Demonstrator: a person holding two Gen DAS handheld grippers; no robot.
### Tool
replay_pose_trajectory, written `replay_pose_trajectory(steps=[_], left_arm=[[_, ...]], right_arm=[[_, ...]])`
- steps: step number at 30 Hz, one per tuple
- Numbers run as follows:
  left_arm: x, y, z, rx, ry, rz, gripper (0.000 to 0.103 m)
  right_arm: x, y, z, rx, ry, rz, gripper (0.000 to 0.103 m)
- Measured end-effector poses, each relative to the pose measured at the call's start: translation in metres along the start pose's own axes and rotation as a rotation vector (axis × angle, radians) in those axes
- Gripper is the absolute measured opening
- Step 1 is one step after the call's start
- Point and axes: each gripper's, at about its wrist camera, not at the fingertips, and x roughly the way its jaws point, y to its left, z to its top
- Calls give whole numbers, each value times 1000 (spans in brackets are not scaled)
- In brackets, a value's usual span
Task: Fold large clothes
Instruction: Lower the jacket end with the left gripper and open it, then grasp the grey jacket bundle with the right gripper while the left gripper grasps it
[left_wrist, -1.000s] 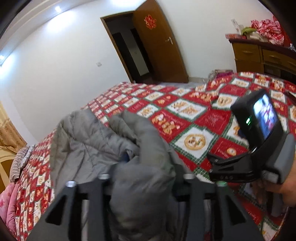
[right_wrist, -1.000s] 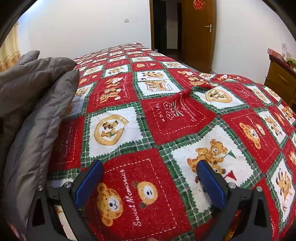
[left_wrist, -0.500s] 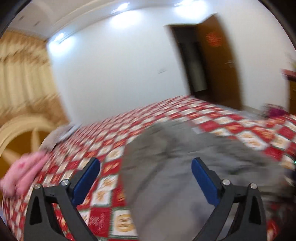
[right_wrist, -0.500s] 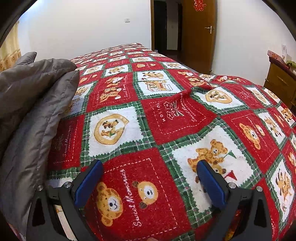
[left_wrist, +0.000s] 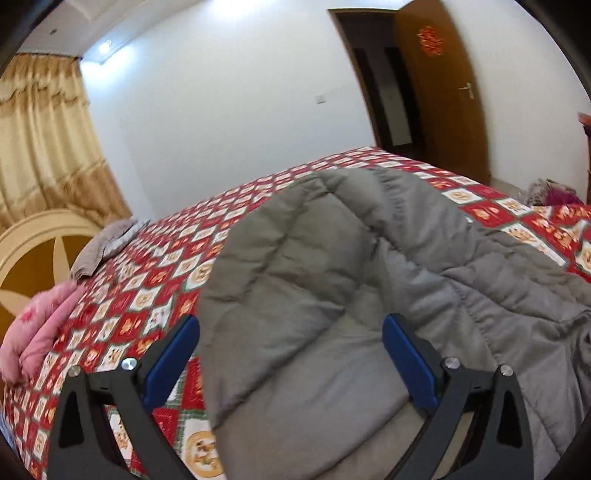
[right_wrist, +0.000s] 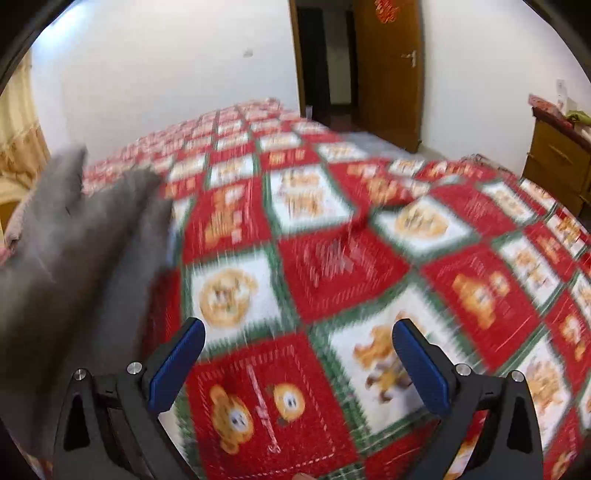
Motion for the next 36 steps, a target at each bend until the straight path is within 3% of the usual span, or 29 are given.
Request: replay_pose_trajectory(steps=[3, 6, 8, 11, 15, 21, 26, 32, 36], left_arm=[[3, -10, 1, 6, 9, -29, 102], [5, -17, 1, 24, 9, -42, 102], [4, -20, 1, 36, 5, -43, 102], [4, -17, 2, 34, 2, -42, 102], [-1, -4, 3, 13, 10, -22, 103], [11, 19, 5, -11, 41, 26, 103], [33, 28, -3, -43, 84, 7, 103], [38, 14, -7, -29, 88, -3, 103], [42, -1, -6, -1, 84, -10, 103]], right_arm=[[-27, 15, 34, -8, -65, 49, 90], [-41, 47, 63, -45, -91, 130, 90], [-40, 73, 72, -74, -85, 167, 89], [-24, 112, 82, -127, -42, 195, 81], [2, 140, 76, -175, 4, 165, 79], [35, 141, 54, -207, 60, 100, 78], [58, 127, 41, -182, 97, 75, 78], [74, 119, 29, -163, 116, 71, 78], [66, 111, 38, -135, 127, 88, 78]])
